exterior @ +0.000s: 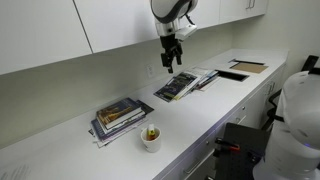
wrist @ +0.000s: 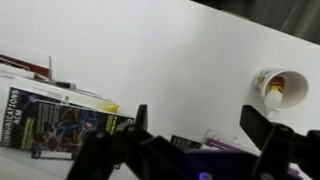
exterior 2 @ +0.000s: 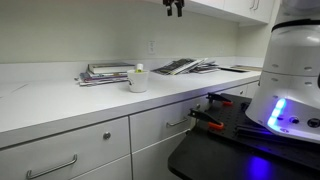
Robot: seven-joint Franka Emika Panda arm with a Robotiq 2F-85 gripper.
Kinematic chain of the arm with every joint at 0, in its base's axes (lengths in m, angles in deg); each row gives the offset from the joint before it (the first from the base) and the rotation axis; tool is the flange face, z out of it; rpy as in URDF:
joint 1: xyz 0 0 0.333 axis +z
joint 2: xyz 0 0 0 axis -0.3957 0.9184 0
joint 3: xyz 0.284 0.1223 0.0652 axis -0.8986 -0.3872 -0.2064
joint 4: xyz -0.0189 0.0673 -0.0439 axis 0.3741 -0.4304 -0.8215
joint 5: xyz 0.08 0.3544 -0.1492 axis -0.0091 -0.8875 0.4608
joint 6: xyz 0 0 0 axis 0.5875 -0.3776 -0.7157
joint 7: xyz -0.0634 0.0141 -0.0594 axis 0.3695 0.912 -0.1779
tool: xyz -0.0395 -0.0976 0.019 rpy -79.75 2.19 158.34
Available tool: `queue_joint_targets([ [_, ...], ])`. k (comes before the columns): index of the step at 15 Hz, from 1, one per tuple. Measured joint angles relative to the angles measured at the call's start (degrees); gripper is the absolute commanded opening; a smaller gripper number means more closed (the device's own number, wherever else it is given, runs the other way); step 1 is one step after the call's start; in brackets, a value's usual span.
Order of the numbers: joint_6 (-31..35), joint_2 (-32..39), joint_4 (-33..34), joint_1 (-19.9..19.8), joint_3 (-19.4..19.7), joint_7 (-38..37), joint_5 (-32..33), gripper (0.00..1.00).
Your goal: Pick the object from the cup and put it on the counter
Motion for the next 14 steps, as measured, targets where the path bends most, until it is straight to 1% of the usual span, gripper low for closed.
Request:
queue_joint_targets([
  [2,1.1,0.5,-0.9,1.6,-0.2,0.0,-3.6,1.00],
  [4,4.0,1.7,-2.3,4.1,-0.9,0.4,-8.9,1.00],
  [5,5.8,2.8,-3.1,5.3,-1.1,1.3,-11.8,1.00],
  [7,6.6,5.8,-3.6,7.3,-1.3,3.9,-17.9,1.00],
  [9,6.6,9.8,-3.4,8.0,-1.5,7.3,-23.3,1.00],
  [11,6.6,13.9,-2.9,8.0,-1.6,10.4,-26.8,1.00],
  [14,6.6,19.5,-1.8,7.6,-1.7,11.5,-27.7,1.00],
])
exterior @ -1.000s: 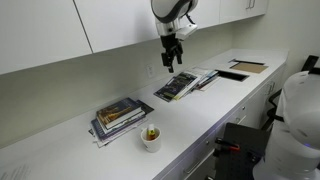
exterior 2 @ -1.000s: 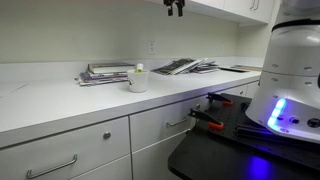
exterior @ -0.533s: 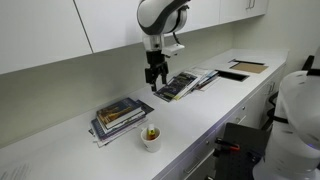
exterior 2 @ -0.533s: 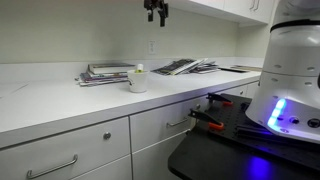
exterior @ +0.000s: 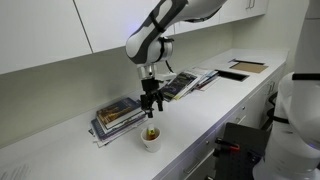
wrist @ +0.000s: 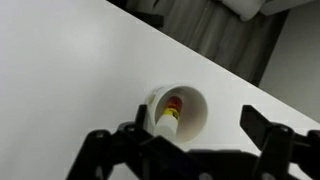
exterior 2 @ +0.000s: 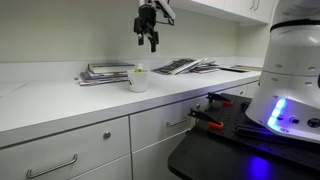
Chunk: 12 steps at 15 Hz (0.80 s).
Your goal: Pick the object from the cup and put it on the counter
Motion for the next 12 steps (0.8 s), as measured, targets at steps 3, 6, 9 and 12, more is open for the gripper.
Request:
queue_joint_targets([
  [3,0.1,4.7,1.5,-0.9,-0.4,0.0,0.0,0.97],
  [6,0.5,8.5,3.3,-1.7,-1.0,0.1,0.0,0.90],
  [9,1.3,11.9,5.9,-2.6,-2.1,0.1,0.0,0.76],
  [12,1.3,15.0,9.1,-3.3,-3.4,0.1,-0.2,0.66],
])
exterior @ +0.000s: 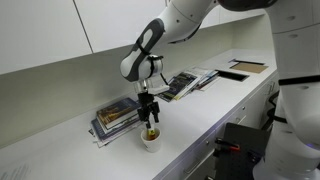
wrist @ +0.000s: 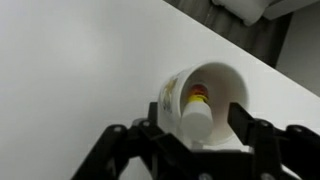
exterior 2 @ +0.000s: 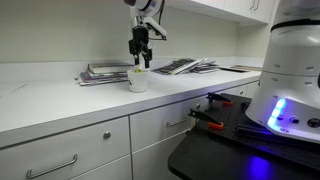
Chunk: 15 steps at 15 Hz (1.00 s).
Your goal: Pick the object from the cup and put it on the counter
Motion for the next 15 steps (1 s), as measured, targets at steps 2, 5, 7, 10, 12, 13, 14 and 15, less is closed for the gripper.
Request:
queue_joint_targets([
  [2,0.0,1.7,1.7,-0.3,-1.1,0.0,0.0,0.42],
  [5,0.0,3.5,3.5,-0.4,-2.4,0.8,0.0,0.17],
  [7,0.0,4.0,4.3,-0.4,-2.7,1.1,0.0,0.04],
  [10,0.0,3.9,4.8,-0.4,-2.9,1.1,0.4,0.00],
  [12,0.0,3.4,5.0,-0.4,-2.9,1.1,1.2,0.26],
  [13,0.0,3.0,5.0,-0.4,-2.9,1.1,1.5,0.27],
  [14,0.0,2.6,5.0,-0.4,-2.9,1.2,1.7,0.32],
  [15,-0.1,2.4,5.0,-0.4,-2.9,1.3,1.9,0.40],
])
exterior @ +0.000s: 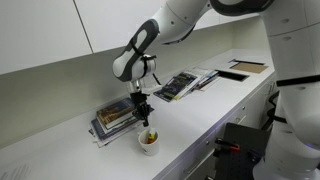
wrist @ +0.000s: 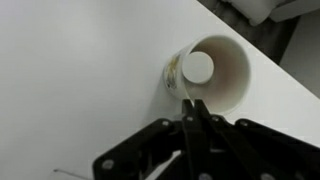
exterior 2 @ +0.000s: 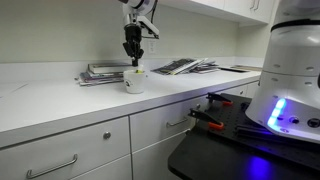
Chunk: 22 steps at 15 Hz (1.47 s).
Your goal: Pick the object from the cup and put it on the counter
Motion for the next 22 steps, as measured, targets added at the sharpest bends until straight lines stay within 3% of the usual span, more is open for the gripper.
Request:
queue_joint_targets([
  [7,-1.4,0.1,-0.5,0.0,-1.0,4.5,-0.1,0.93],
  [9,-2.2,0.3,-0.6,0.0,-1.4,4.7,-0.1,1.00],
  [11,-3.3,0.3,-0.6,0.0,-1.5,4.8,-0.1,1.00],
  [16,-5.8,0.3,-0.6,-0.5,-1.5,5.1,-0.4,0.85],
  [21,-6.4,0.3,-1.2,-1.6,-1.5,5.2,-0.8,0.79],
  [22,-6.4,0.3,-1.3,-1.9,-1.5,5.2,-0.9,0.69],
])
